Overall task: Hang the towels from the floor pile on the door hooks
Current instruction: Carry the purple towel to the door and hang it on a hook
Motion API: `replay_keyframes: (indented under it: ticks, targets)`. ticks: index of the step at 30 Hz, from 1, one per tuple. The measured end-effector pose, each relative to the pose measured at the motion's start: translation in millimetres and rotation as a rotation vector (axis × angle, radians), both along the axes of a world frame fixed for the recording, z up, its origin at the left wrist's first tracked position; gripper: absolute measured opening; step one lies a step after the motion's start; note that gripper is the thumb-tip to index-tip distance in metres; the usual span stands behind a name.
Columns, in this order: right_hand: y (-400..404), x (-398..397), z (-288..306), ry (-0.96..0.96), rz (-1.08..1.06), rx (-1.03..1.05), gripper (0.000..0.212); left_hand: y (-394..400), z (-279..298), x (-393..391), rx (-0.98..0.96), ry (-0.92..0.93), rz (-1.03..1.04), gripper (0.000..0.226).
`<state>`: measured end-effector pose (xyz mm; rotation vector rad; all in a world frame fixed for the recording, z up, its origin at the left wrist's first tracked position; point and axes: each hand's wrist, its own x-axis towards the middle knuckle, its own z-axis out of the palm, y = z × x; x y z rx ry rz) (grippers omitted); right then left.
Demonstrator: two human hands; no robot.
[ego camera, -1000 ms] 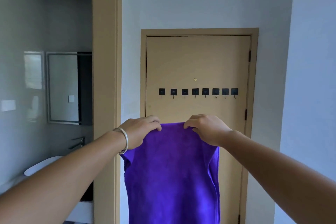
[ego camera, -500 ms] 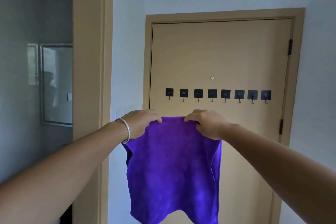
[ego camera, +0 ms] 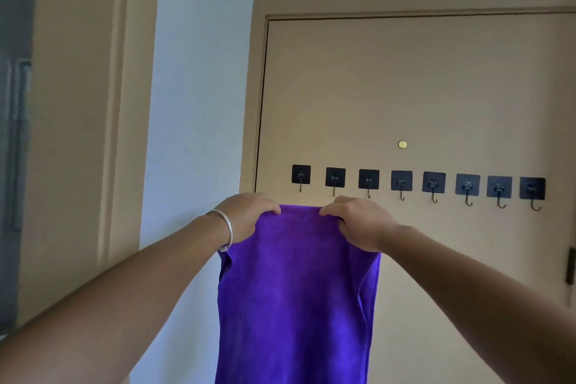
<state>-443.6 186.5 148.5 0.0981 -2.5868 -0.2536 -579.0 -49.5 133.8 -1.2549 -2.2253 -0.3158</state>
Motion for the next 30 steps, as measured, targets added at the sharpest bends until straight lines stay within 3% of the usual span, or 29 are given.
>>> replay_keyframes:
  ticks: [16,24,30]
  targets:
    - [93.1,-219.1,26.0,0.081,-0.191,0.018,0.054,116.3,28.2,-212.3,0.045,0.023,-0.028,0.053]
    - [127.3,-290.0,12.8,0.081,-0.231,0.075,0.055,161.9,24.6,-277.7,0.015,0.072,0.065,0.049]
    - [145.0,-313.8,-10.4,0.122,-0.264,0.097,0.044,186.5,0.2,-303.2,0.124,0.025,0.067,0.052]
